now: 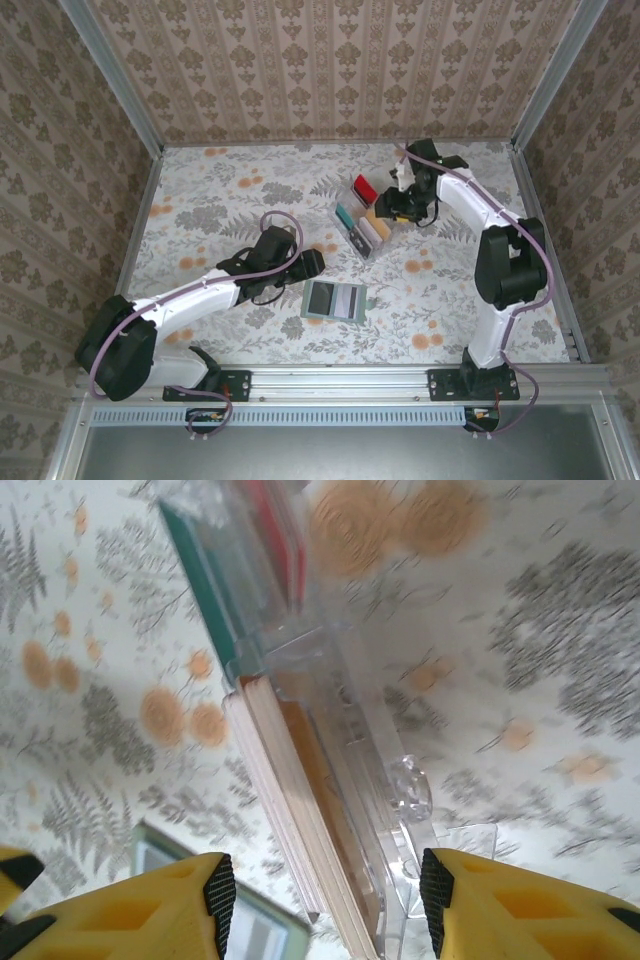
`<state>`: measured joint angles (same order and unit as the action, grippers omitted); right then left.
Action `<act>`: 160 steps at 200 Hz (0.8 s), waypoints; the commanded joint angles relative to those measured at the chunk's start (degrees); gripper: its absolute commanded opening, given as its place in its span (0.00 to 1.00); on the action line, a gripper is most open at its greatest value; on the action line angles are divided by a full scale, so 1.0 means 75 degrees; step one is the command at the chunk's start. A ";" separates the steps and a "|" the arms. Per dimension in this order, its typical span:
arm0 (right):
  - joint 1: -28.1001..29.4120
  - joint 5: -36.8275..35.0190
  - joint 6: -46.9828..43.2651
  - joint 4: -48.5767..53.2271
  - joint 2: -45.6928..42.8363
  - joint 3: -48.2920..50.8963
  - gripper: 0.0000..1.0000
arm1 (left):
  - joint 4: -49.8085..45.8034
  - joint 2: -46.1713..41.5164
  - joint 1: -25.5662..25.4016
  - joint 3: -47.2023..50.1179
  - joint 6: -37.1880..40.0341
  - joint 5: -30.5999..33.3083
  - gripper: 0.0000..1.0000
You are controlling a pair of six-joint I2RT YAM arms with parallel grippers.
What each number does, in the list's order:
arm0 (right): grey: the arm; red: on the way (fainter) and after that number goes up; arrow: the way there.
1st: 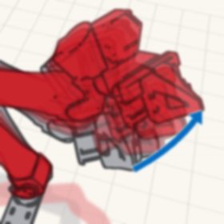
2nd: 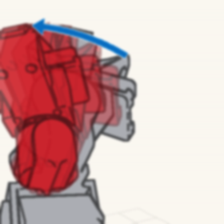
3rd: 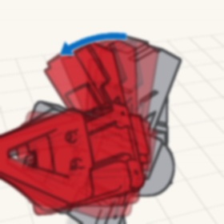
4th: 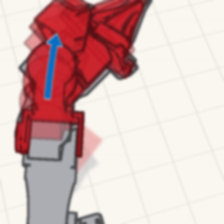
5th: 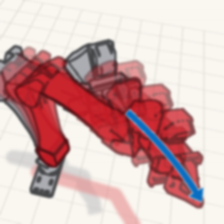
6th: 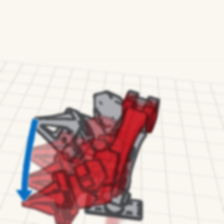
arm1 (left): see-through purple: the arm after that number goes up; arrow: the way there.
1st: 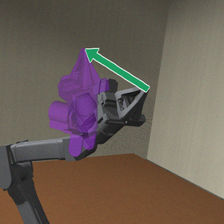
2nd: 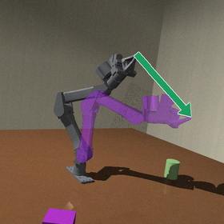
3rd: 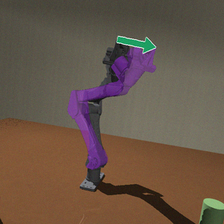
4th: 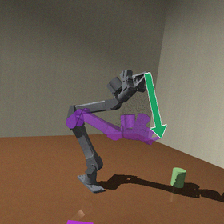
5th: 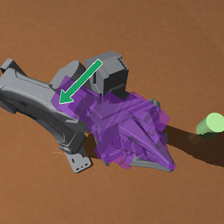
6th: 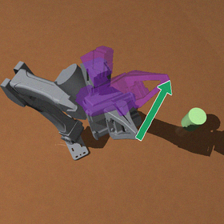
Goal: Put the credit cards into the card holder
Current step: Rotate the storage box at the center of the table, then pick up the credit card from the storage box.
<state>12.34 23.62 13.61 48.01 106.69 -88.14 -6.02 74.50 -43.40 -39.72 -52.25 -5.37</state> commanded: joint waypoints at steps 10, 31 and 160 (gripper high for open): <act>0.0566 0.0348 0.0484 -0.0038 -0.0535 0.0321 0.53 | 0.0018 -0.0253 0.0021 0.0058 -0.0042 -0.0002 0.74; 0.0990 -0.2185 0.0550 0.0837 -0.0651 -0.0110 0.54 | 0.0018 -0.0259 0.0021 0.0036 -0.0031 -0.0005 0.74; 0.2815 -0.6502 -0.0523 0.1440 0.0773 -0.1538 0.41 | 0.0032 -0.0426 0.0049 0.0193 -0.0076 0.0121 0.75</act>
<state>32.01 -17.98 11.60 55.99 110.04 -97.45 -5.98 72.84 -43.40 -39.00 -52.25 -5.30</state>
